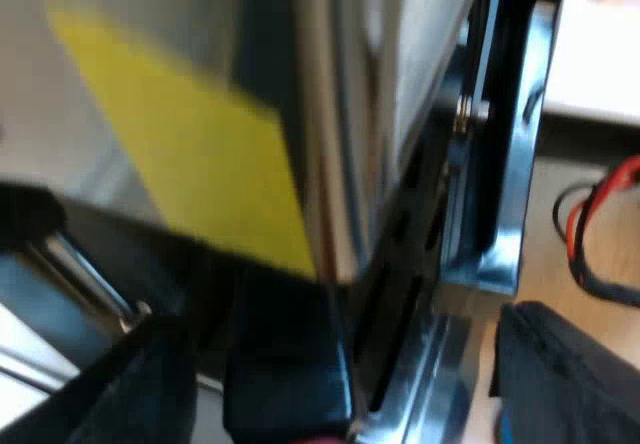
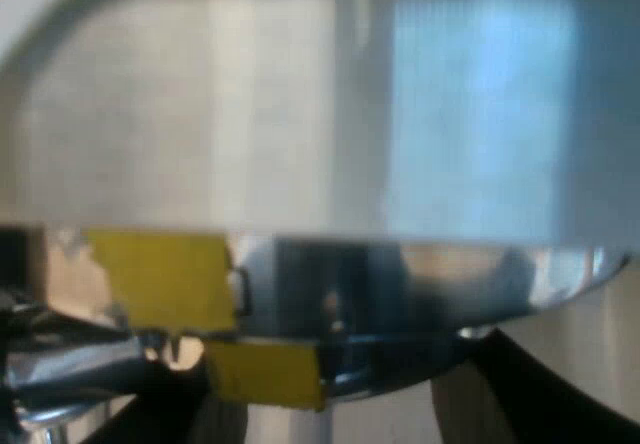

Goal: Put the handle in the coffee machine

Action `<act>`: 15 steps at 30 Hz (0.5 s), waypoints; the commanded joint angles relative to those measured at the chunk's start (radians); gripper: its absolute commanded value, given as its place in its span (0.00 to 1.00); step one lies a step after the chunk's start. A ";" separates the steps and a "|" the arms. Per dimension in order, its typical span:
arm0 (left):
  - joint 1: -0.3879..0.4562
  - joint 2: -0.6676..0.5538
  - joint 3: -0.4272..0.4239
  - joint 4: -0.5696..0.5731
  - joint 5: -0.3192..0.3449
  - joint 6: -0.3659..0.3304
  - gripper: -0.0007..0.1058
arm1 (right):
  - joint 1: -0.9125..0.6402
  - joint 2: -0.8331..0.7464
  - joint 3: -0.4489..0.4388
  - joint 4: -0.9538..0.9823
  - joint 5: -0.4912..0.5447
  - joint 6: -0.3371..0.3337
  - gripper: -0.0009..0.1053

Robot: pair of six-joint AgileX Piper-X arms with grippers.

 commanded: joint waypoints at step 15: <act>0.021 -0.035 -0.011 -0.016 0.061 0.007 0.63 | 0.005 -0.019 -0.011 -0.095 -0.011 -0.008 0.44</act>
